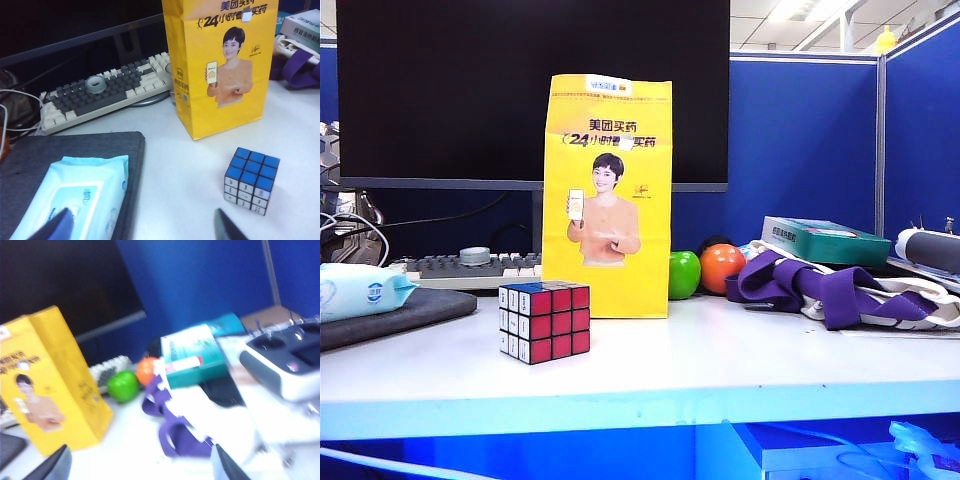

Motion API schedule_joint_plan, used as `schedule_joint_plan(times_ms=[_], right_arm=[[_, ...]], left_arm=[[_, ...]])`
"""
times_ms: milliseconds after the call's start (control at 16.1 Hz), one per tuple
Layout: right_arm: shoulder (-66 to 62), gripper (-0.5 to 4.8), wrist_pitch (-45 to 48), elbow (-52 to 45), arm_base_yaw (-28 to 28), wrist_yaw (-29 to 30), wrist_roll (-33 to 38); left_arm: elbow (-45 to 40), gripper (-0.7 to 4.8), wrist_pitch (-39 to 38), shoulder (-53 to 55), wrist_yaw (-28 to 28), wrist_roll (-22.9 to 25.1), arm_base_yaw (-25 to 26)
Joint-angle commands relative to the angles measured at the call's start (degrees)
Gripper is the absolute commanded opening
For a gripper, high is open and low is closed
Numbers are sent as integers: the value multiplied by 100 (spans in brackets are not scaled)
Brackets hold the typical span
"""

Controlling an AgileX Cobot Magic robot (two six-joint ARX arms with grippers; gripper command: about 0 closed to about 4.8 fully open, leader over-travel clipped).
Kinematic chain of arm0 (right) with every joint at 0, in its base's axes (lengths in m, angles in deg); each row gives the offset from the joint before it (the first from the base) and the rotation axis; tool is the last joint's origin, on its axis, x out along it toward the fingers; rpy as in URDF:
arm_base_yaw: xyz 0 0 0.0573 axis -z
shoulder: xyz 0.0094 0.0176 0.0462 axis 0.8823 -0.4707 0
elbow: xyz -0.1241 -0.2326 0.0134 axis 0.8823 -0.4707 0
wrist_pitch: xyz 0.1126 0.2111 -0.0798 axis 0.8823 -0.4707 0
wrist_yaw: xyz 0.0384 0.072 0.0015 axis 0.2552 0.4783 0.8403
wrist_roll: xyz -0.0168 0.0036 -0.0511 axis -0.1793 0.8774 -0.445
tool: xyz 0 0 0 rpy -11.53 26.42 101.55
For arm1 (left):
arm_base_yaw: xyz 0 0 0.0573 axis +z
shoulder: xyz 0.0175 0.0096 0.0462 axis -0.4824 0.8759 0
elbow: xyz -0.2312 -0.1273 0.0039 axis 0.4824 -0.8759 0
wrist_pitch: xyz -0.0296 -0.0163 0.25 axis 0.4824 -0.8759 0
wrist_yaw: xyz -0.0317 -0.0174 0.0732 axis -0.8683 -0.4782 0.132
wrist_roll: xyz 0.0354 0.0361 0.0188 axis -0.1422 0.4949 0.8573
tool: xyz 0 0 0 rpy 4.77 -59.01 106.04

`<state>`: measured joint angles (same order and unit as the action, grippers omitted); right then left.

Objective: Pick up the Rubik's Cube and throw it into the yellow paper bag.

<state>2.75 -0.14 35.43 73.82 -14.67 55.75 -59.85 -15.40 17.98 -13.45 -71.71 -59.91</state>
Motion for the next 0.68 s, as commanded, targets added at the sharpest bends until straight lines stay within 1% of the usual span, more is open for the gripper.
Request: schedule_joint_plan(times_ms=[62, 124, 186, 310, 372, 434, 495, 557, 681], right_arm=[[4, 142, 90, -236, 2, -227, 2], [4, 4, 103, -345, 4, -269, 2], [4, -1, 94, -426, 4, -358, 13], [4, -1, 2, -485, 4, -337, 48], [4, -1, -4, -485, 4, -304, 46], [4, -1, 7, -485, 4, -306, 46], [4, -1, 15, -485, 4, -306, 46], [4, -1, 17, -485, 4, -310, 44], [4, -1, 15, -485, 4, -310, 44]], left_arm=[[-2, 224, -24, 39, -4, -11, 0], [-61, 207, -11, 39, -2, -11, 0], [-122, 179, -15, 39, -11, -17, 0], [-216, 167, -4, 39, -437, -153, 0], [-260, 139, -13, 39, -540, -284, 0], [-282, 123, 7, 35, -553, -570, 0], [-286, 119, 33, 35, -560, -706, 0], [-302, 117, 155, 35, -649, -680, 0], [-455, 70, 922, 4, -1108, -367, 0]])
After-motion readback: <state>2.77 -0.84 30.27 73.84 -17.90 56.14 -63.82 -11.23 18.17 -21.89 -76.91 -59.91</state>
